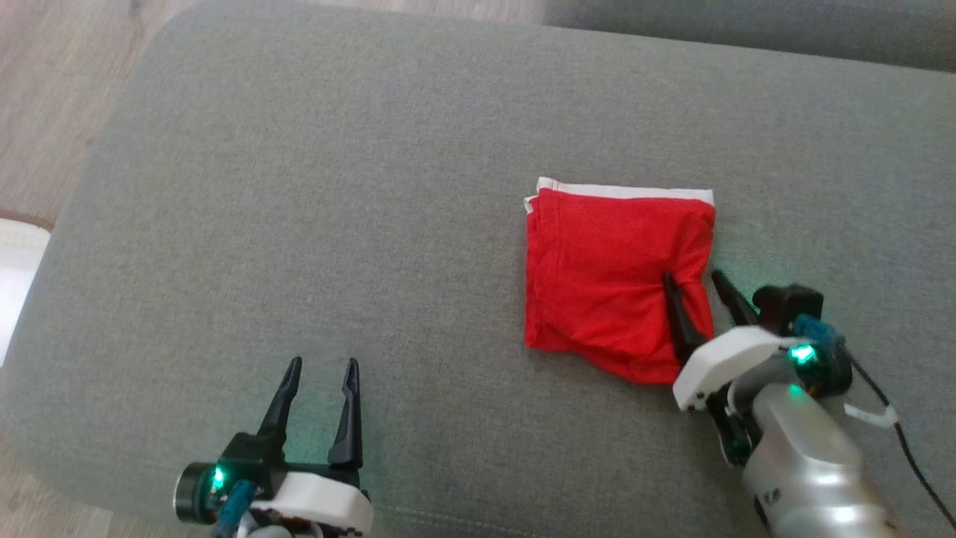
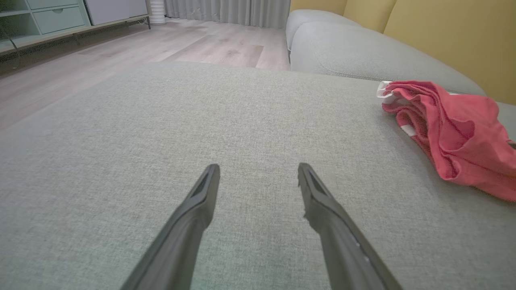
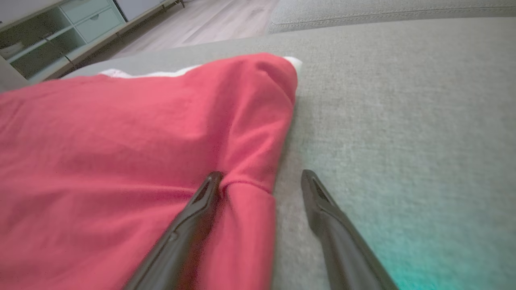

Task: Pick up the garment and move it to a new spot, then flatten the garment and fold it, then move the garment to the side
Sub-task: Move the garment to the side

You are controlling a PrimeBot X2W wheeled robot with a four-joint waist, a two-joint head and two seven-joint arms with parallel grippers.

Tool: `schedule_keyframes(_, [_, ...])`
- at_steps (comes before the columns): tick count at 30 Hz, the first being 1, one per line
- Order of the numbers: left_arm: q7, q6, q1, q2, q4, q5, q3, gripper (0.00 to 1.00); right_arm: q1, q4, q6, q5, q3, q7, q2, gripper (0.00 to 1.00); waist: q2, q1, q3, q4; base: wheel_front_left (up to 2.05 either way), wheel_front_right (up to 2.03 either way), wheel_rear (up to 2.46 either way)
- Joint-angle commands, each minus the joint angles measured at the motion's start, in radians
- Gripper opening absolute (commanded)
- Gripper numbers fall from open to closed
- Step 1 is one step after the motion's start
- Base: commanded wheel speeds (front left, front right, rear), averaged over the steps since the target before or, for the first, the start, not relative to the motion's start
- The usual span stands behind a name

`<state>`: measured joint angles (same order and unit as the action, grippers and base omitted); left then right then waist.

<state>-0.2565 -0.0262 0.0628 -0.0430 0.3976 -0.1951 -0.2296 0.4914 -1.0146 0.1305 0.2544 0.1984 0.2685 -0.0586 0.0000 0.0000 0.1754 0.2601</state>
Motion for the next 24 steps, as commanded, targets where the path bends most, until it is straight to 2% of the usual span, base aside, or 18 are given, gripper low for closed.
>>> schedule_keyframes(1, [-0.005, 0.009, 0.038, -0.007, -0.036, -0.001, 0.029, 1.00, 0.013, 0.017, 0.000, 0.036, 0.043, -0.007, 0.008, 0.13, 0.0000, 0.0000, 0.007, -0.004, 0.00, 0.00, 0.00])
schedule_keyframes(2, [-0.005, 0.011, 0.037, -0.007, -0.037, -0.004, 0.031, 1.00, 0.010, 0.028, 0.000, 0.044, 0.050, -0.007, 0.008, 0.00, 0.0000, 0.0000, 0.004, -0.014, 0.00, 0.00, 0.00])
schedule_keyframes(8, [-0.005, 0.005, 0.027, -0.007, -0.041, -0.002, 0.041, 1.00, -0.007, 0.096, 0.000, 0.061, 0.055, -0.007, 0.008, 0.00, 0.0000, 0.0000, -0.036, -0.131, 0.00, 0.00, 0.00])
schedule_keyframes(9, [-0.005, 0.005, 0.027, -0.007, -0.041, -0.002, 0.041, 1.00, -0.007, 0.096, 0.000, 0.061, 0.055, -0.007, 0.008, 0.00, 0.0000, 0.0000, -0.036, -0.131, 0.00, 0.00, 0.00])
schedule_keyframes(14, [-0.005, -0.006, 0.040, -0.007, -0.058, 0.010, 0.038, 1.00, -0.008, 0.173, 0.000, 0.056, 0.067, -0.007, 0.008, 0.00, 0.0000, 0.0000, -0.053, -0.312, 0.00, 0.00, 0.00])
schedule_keyframes(19, [-0.005, -0.008, 0.073, -0.007, -0.063, 0.005, 0.025, 1.00, -0.005, 0.213, 0.000, 0.075, 0.130, -0.007, 0.008, 0.00, 0.0000, 0.0000, -0.044, -0.507, 0.00, 0.00, 0.00])
schedule_keyframes(24, [-0.005, -0.015, 0.102, -0.007, -0.063, 0.006, 0.011, 1.00, 0.010, 0.234, 0.000, 0.104, 0.176, -0.007, 0.008, 0.00, 0.0000, 0.0000, -0.024, -0.673, 0.00, 0.00, 0.00])
